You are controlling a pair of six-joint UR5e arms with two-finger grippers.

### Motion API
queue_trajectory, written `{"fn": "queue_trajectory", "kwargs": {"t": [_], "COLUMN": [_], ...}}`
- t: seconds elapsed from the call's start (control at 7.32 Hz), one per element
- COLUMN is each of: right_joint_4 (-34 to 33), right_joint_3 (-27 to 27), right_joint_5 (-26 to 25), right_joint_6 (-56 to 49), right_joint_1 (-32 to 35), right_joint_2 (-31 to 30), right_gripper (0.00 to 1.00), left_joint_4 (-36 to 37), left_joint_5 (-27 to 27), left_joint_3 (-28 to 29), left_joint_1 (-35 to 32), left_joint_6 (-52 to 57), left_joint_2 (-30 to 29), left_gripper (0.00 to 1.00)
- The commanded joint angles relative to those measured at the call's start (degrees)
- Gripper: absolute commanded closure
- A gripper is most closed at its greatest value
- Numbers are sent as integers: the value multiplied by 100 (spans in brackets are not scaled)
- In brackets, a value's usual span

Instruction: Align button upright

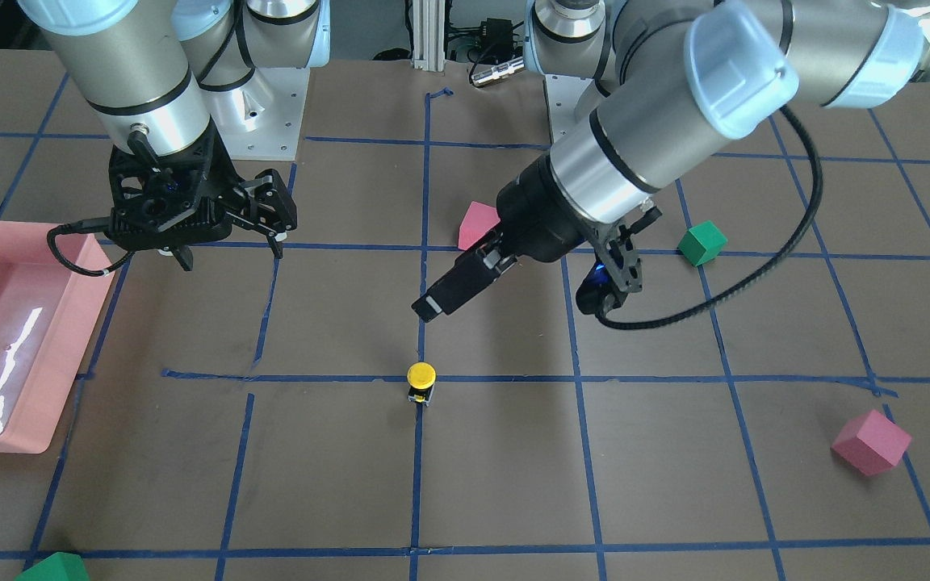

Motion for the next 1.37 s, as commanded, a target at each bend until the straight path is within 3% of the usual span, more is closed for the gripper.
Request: {"fn": "queue_trajectory", "kwargs": {"t": [0.0,0.14,0.27,0.68,1.23], "right_joint_4": [-7,-24,-68,-59,-51], "right_joint_3": [-2,-2,-2,-11,7], "right_joint_5": [5,14,14,14,14], "right_joint_6": [-12,-11,-11,-20,-20], "right_joint_1": [-1,8,17,-1,8], "right_joint_2": [11,20,20,-6,-6], "right_gripper": [0,0,0,0,0], "left_joint_4": [-946,-1509,-1828,-1614,-1453], "left_joint_5": [1058,1280,2204,3141,3338], "left_joint_3": [10,-34,-35,-70,-526], "left_joint_1": [-28,-11,-2,69,491], "left_joint_6": [1537,2465,3466,5187,5980], "left_joint_2": [807,1167,1319,1399,1408], "left_gripper": [1,1,0,0,0]}}
